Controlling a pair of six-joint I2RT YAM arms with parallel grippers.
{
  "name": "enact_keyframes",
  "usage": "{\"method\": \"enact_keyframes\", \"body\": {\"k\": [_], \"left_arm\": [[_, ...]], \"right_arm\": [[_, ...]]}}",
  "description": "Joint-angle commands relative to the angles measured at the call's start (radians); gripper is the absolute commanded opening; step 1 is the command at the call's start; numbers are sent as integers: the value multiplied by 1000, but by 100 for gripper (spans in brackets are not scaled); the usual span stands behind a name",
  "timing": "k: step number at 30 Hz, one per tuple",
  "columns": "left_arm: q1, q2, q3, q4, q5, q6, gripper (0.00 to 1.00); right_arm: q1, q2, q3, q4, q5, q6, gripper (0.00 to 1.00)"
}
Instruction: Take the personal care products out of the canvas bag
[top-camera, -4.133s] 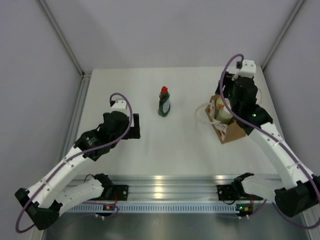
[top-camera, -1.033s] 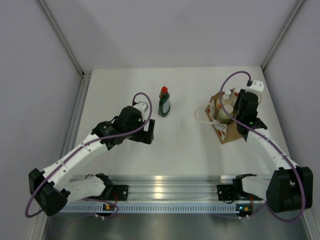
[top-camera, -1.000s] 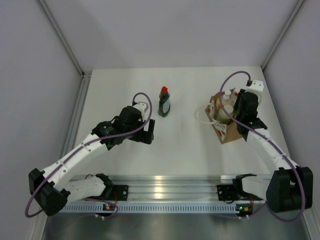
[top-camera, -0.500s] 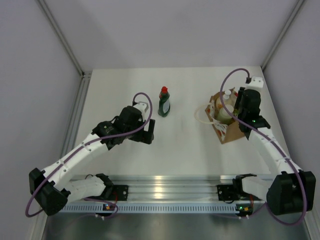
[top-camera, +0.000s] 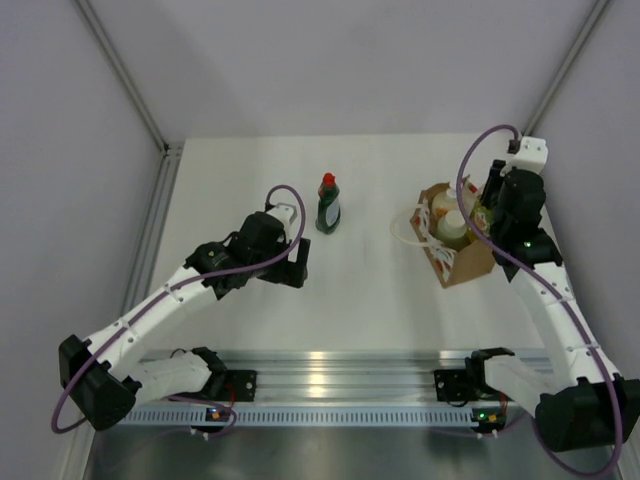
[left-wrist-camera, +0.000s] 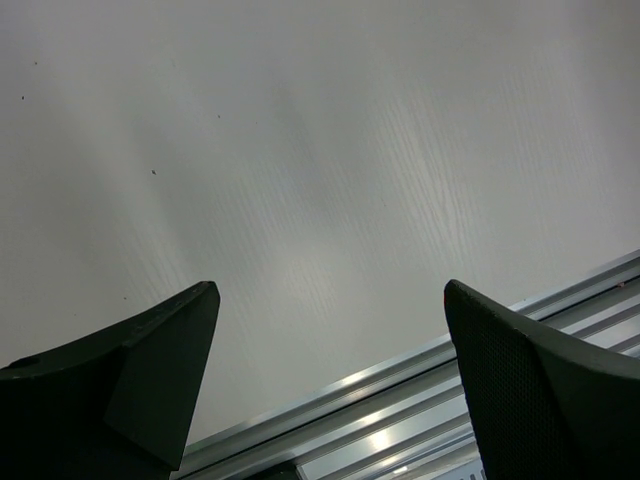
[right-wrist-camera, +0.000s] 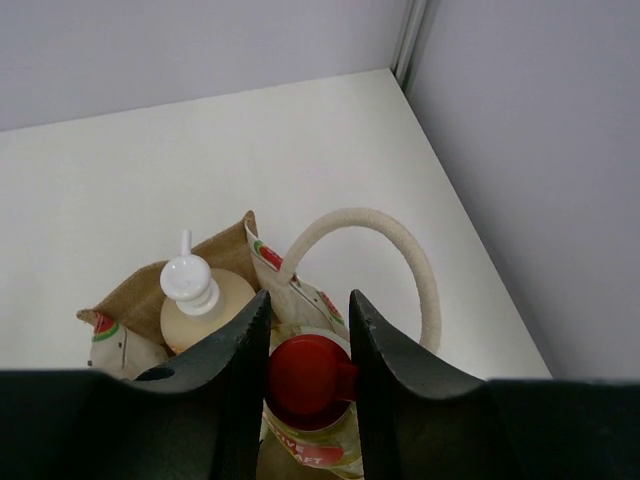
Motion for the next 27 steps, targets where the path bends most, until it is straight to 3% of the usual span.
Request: {"method": "enact_keyframes", "body": {"k": [1, 15, 27], "left_arm": [[-2, 0, 3, 49, -20, 8, 98], [-2, -30, 2, 49, -62, 0, 98], [-2, -59, -1, 49, -102, -12, 98]], "right_arm": [[-16, -62, 142, 54, -34, -15, 0], [-16, -6, 392, -68, -123, -18, 0], [-9, 36, 500, -80, -336, 47, 0]]}}
